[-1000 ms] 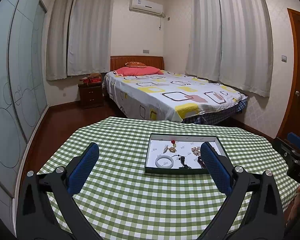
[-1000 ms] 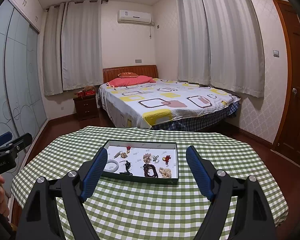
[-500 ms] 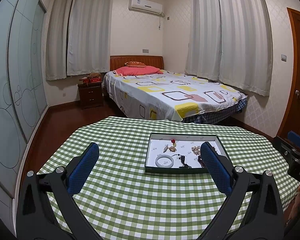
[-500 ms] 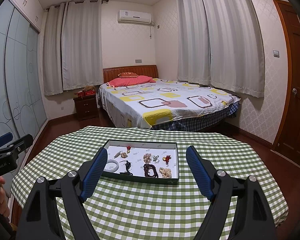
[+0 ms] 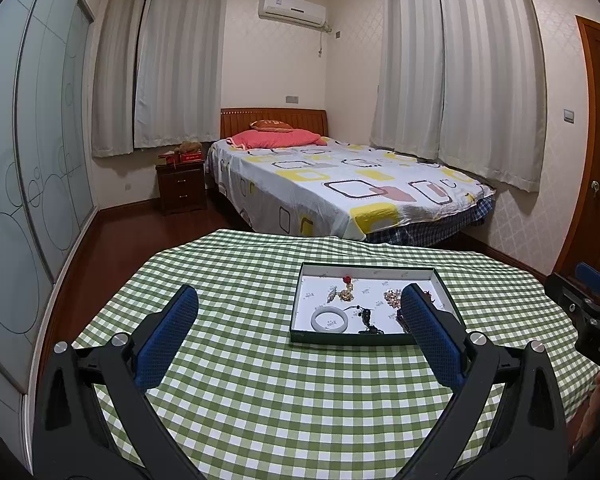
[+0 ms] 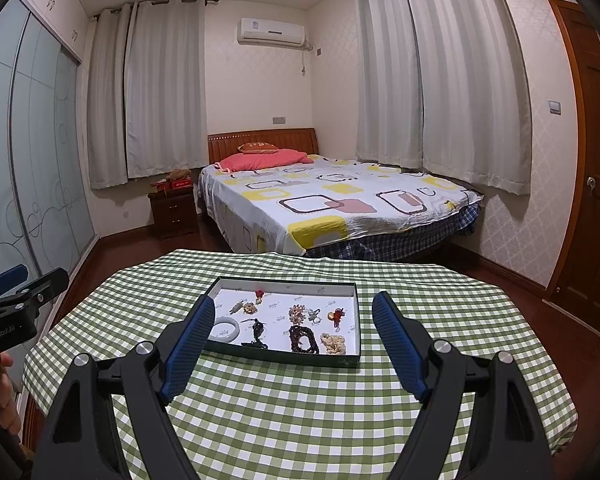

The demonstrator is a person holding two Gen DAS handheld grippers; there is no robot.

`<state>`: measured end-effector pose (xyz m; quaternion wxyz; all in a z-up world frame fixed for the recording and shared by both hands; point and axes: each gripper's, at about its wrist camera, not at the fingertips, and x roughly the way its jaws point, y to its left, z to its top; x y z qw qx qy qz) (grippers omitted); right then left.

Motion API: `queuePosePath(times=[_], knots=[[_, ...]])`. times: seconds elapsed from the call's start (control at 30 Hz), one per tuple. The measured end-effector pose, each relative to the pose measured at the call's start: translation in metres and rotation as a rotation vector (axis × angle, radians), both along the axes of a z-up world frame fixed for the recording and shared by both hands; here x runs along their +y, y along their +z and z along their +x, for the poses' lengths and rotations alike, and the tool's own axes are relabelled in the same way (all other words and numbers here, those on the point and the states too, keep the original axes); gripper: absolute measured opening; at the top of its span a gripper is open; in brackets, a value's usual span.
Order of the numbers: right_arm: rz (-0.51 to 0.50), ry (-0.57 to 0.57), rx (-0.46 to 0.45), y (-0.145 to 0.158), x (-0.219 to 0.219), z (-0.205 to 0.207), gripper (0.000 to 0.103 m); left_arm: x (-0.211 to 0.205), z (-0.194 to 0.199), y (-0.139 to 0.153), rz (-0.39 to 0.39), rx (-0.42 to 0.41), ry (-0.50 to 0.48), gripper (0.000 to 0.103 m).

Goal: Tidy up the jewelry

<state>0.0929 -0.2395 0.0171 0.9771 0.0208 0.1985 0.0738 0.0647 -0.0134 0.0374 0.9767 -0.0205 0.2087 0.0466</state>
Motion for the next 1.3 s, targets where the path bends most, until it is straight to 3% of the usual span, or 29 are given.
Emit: queuePosePath(times=[1.17, 1.3], knots=[[-0.002, 0.002, 0.006, -0.0015, 0.005, -0.002, 0.078, -0.0031, -0.0012, 0.0014, 0.011, -0.005, -0.01, 0.099], [-0.002, 0.004, 0.01, -0.0032, 0.0052, -0.0036, 0.078, -0.0024, -0.0004, 0.0005, -0.015, -0.005, -0.039, 0.099]])
